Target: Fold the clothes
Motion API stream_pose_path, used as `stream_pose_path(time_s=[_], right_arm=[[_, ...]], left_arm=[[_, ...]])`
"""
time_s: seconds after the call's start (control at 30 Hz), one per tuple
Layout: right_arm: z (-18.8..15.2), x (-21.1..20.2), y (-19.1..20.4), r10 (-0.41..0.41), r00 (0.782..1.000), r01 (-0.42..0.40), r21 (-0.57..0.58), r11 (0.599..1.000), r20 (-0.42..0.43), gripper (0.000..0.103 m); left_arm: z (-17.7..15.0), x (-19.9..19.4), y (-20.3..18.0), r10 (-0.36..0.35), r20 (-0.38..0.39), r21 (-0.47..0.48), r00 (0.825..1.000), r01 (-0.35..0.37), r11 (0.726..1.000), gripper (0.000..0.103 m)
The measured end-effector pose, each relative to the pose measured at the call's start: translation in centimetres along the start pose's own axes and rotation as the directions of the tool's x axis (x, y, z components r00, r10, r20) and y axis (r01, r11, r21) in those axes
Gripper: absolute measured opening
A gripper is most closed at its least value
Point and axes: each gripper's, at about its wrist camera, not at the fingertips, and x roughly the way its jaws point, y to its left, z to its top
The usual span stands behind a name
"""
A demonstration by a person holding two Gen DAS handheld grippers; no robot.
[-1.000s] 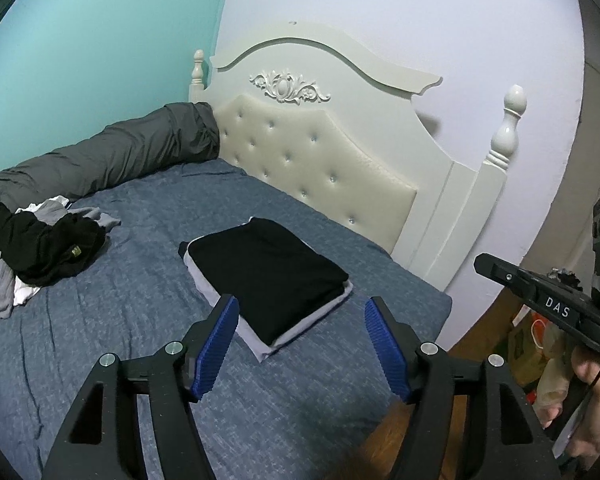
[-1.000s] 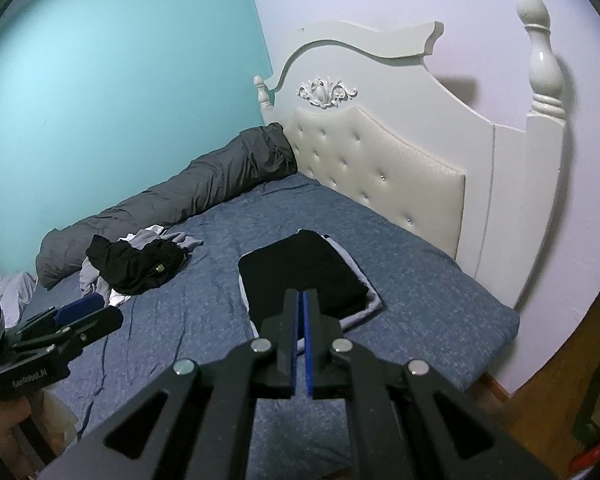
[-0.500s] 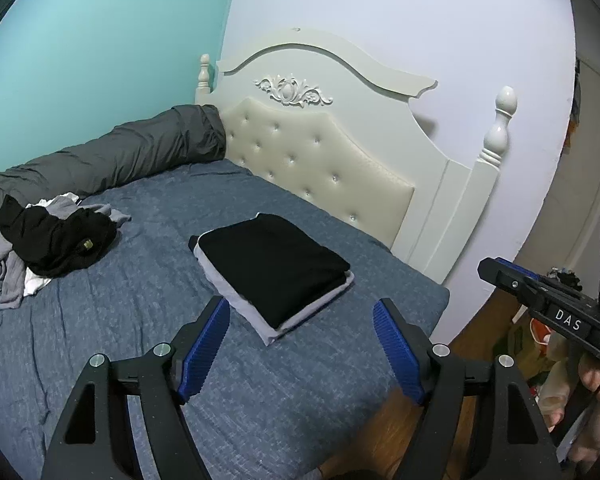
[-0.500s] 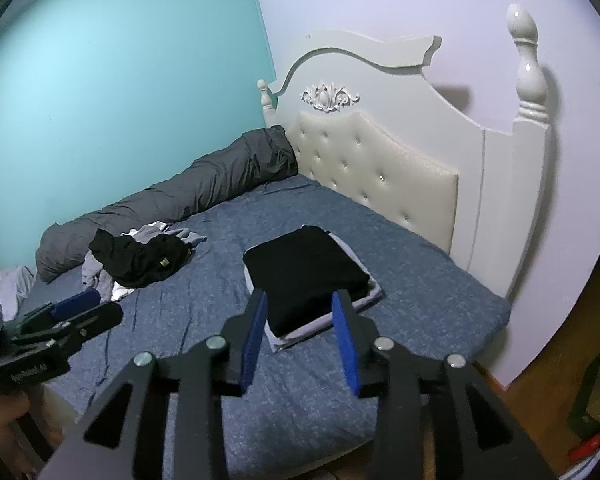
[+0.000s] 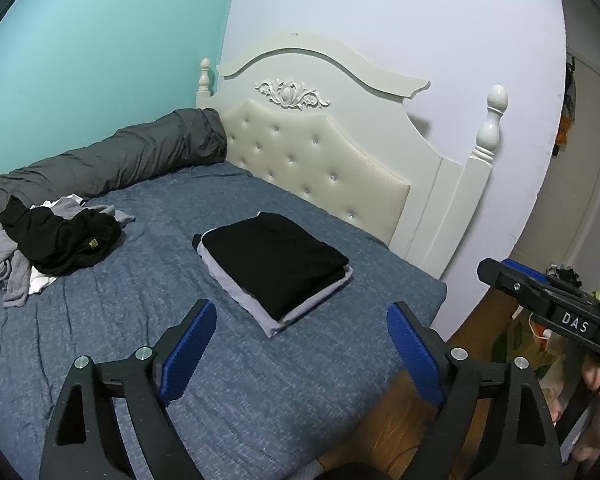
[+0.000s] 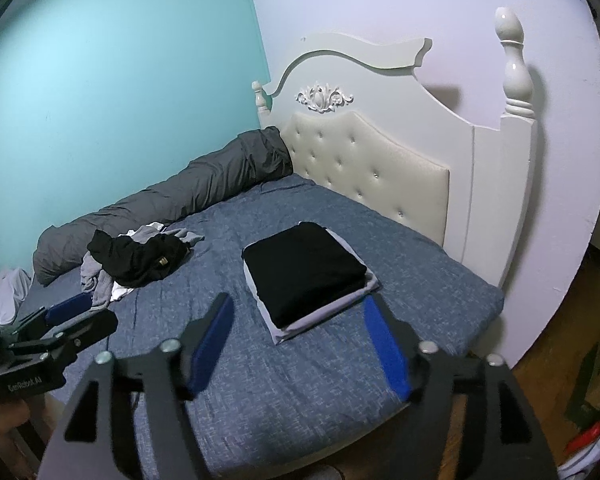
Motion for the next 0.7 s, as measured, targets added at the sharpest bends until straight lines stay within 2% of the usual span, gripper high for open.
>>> stream_pose_path(time_s=[0.13,0.2,0.33,0.7], right_arm=[[-0.3,-0.2,0.4,-0.004,1.0,0.004,-0.014,1.0,0.004,0.087],[-0.5,-0.3,0.5,-0.003,1.0,0.004,-0.015,1.0,0.004,0.088],[-0.8,-0.4,0.6,-0.007,1.0,0.007,-0.017,1.0,0.01,0.099],[-1.8,-0.8,1.2,-0.015,1.0,0.016,-0.019,1.0,0.023,0.102]], left_arm=[[-0.3,-0.4,0.2,-0.001,0.001,-0.007,1.0,0.001,1.0,0.098],[-0.4,-0.4,0.3,0.0,0.006,-0.006,1.0,0.001,1.0,0.103],[-0.6,-0.6,0.5,0.008,0.012,-0.009,1.0,-0.007,1.0,0.103],[-1.2,-0.8,1.3,0.002,0.011,-0.039,1.0,-0.002,0.999,0.103]])
